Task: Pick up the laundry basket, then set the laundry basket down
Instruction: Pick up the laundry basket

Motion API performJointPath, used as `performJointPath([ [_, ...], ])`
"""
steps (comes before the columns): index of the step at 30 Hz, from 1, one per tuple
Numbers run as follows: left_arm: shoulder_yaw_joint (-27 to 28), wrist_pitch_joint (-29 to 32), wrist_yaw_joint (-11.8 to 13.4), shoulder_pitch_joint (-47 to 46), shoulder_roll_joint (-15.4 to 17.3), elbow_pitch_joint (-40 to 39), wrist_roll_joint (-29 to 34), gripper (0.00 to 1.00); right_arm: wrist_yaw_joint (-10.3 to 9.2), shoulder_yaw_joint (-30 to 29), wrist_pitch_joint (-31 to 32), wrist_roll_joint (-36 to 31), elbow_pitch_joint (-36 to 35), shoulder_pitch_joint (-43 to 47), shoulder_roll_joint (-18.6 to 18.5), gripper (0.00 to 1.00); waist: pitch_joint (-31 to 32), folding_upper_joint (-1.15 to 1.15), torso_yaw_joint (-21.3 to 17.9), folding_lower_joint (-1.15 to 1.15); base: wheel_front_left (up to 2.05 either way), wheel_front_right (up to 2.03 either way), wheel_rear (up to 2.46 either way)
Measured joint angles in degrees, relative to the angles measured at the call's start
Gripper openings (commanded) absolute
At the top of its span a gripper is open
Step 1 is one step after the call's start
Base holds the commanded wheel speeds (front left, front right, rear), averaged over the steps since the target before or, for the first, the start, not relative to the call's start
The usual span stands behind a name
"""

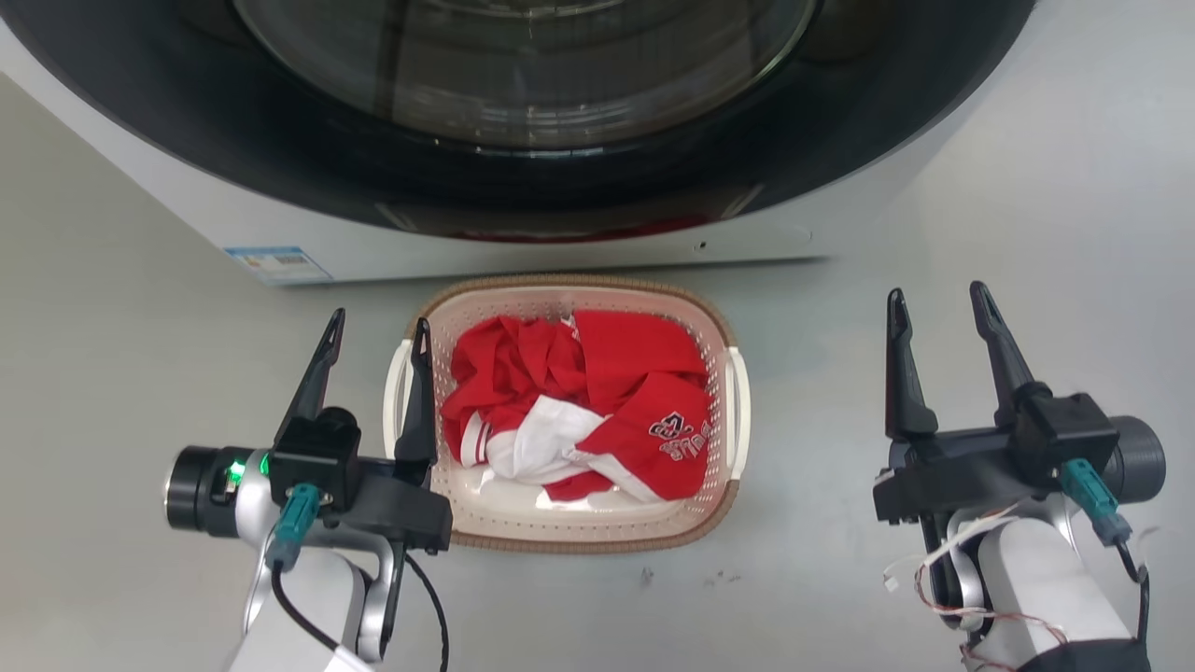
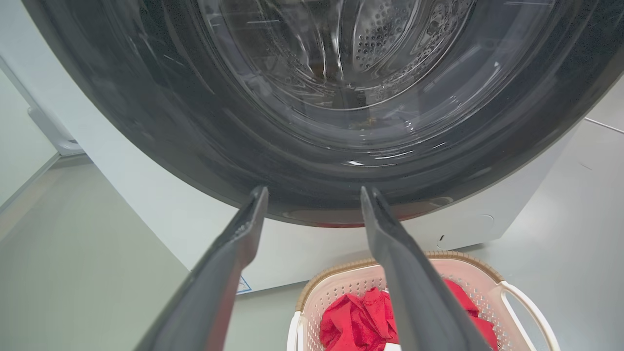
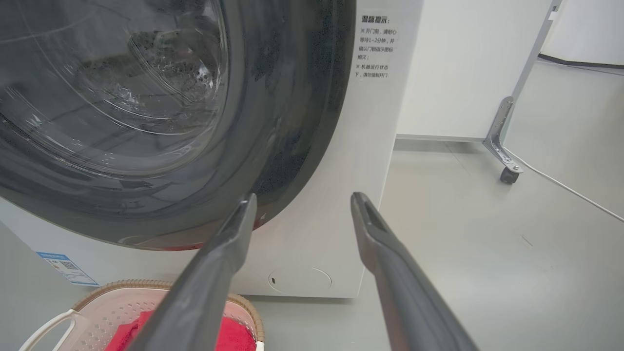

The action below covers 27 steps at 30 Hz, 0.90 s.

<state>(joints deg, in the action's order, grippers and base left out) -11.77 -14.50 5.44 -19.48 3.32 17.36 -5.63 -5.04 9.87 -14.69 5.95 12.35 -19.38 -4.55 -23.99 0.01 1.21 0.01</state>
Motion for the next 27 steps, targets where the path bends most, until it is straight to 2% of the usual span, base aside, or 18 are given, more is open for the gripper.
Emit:
performJointPath([
  [10,0.8,0.0,-0.9,-7.5,-0.3,8.3,-1.2,1.00,0.58,0.8,0.0,1.1,7.5,-7.6,0.3,1.00,-8.5,0.00,0.9,0.00,0.00,0.00,0.00],
  [27,2.0,0.0,-0.9,-19.4,-1.2,20.8,-2.3,1.00,1.52,3.8,0.0,2.3,19.4,-20.1,0.6,1.00,-23.5,0.00,2.3,0.00,0.00,0.00,0.00],
])
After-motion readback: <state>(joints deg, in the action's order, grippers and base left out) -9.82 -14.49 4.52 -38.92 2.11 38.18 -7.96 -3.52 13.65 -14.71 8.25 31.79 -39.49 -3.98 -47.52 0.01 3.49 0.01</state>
